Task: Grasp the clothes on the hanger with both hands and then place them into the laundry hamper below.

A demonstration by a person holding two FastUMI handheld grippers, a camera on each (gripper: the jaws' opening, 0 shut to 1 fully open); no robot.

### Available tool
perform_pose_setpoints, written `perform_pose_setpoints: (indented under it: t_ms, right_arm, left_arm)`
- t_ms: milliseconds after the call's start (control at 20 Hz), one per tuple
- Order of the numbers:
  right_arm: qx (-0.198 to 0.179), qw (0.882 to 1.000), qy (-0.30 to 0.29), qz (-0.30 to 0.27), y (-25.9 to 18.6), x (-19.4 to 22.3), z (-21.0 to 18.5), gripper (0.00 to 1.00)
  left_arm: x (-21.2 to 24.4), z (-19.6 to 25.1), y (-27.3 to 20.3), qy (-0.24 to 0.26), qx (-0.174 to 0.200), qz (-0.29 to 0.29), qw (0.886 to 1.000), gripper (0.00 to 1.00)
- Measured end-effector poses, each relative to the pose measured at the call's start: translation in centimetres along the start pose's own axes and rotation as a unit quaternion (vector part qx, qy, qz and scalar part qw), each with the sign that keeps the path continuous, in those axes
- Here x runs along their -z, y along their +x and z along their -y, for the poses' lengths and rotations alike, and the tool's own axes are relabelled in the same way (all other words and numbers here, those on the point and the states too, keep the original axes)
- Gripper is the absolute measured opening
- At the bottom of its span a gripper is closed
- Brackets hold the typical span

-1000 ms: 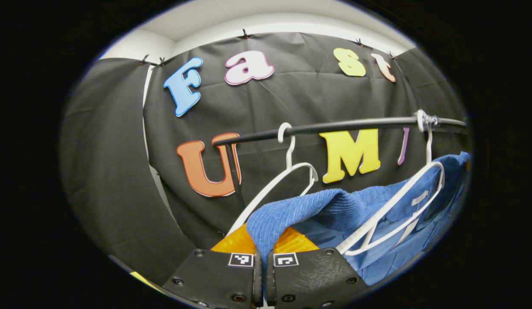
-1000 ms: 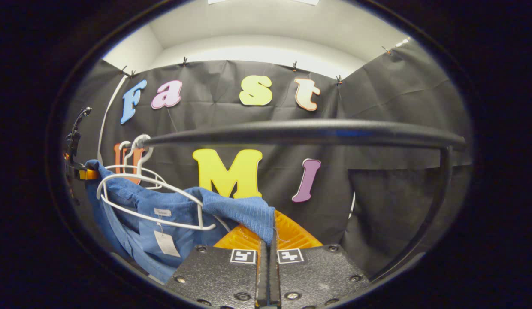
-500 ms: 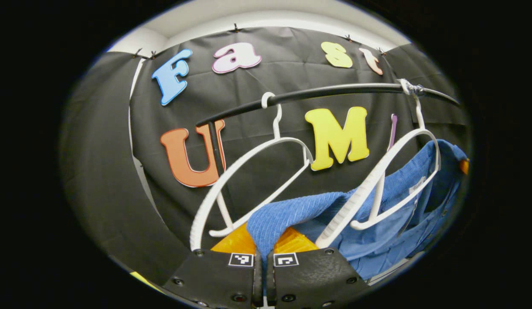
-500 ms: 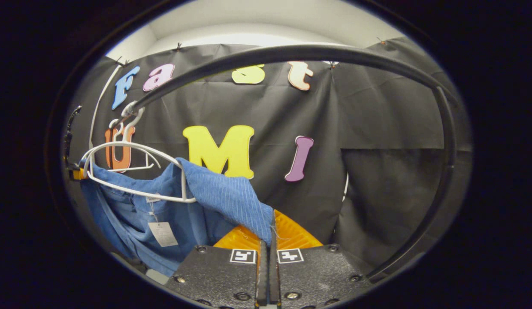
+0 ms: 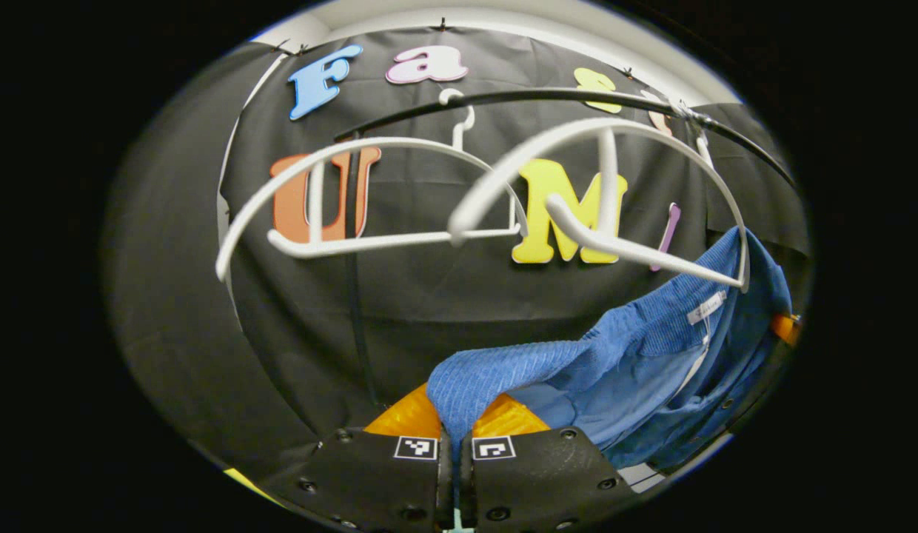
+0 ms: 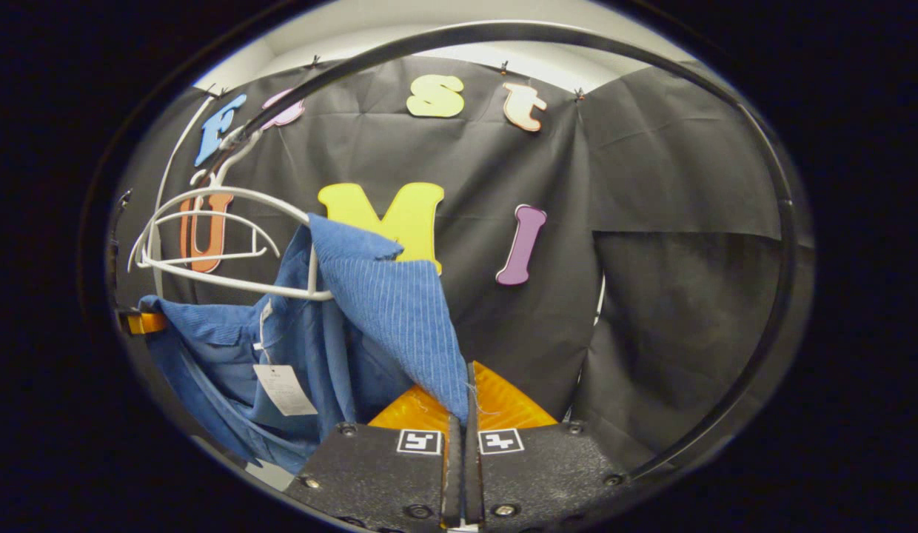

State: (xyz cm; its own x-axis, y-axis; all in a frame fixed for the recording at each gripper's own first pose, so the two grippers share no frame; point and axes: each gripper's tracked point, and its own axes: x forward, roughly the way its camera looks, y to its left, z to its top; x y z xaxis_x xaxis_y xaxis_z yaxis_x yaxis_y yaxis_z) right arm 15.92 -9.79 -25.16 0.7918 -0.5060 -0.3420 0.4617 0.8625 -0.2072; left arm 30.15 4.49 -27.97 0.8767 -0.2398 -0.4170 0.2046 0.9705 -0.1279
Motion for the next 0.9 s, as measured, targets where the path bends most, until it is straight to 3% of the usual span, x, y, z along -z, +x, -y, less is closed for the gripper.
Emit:
perform_pose_setpoints:
  t_ms: [200, 250, 400, 550, 600, 650, 900]
  right_arm:
    - [-0.002, 1.000, -0.012, -0.008, 1.0, 1.9, -0.6, 0.05]
    - [-0.004, 1.000, -0.018, -0.014, 0.9, 2.3, -0.7, 0.05]
    - [-0.004, 1.000, -0.004, -0.003, 0.7, 1.3, -0.7, 0.05]
    - [0.029, 0.999, 0.006, 0.023, 0.3, -0.5, 1.5, 0.05]
    - [0.042, 0.999, 0.011, 0.021, 0.5, -0.3, 2.3, 0.05]
    - [0.051, 0.998, 0.018, 0.017, 0.9, -0.3, 2.9, 0.05]
    - [0.078, 0.996, 0.021, -0.029, 1.2, 4.2, 5.0, 0.05]
  left_arm:
    - [2.6, 3.1, 0.6, -0.008, 0.018, -0.017, 1.000, 0.03]
    - [3.2, 3.7, 0.7, -0.008, 0.020, -0.022, 1.000, 0.08]
    - [3.6, 6.1, 0.3, -0.001, 0.034, -0.015, 0.999, 0.04]
    - [3.2, 8.9, 0.9, 0.030, 0.040, -0.002, 0.999, 0.04]
    - [3.3, 9.3, 1.3, 0.039, 0.040, -0.005, 0.998, 0.08]
    - [3.3, 9.5, 1.7, 0.044, 0.045, -0.006, 0.998, 0.04]
    - [5.0, 10.8, 2.3, 0.044, 0.048, -0.024, 0.998, 0.04]
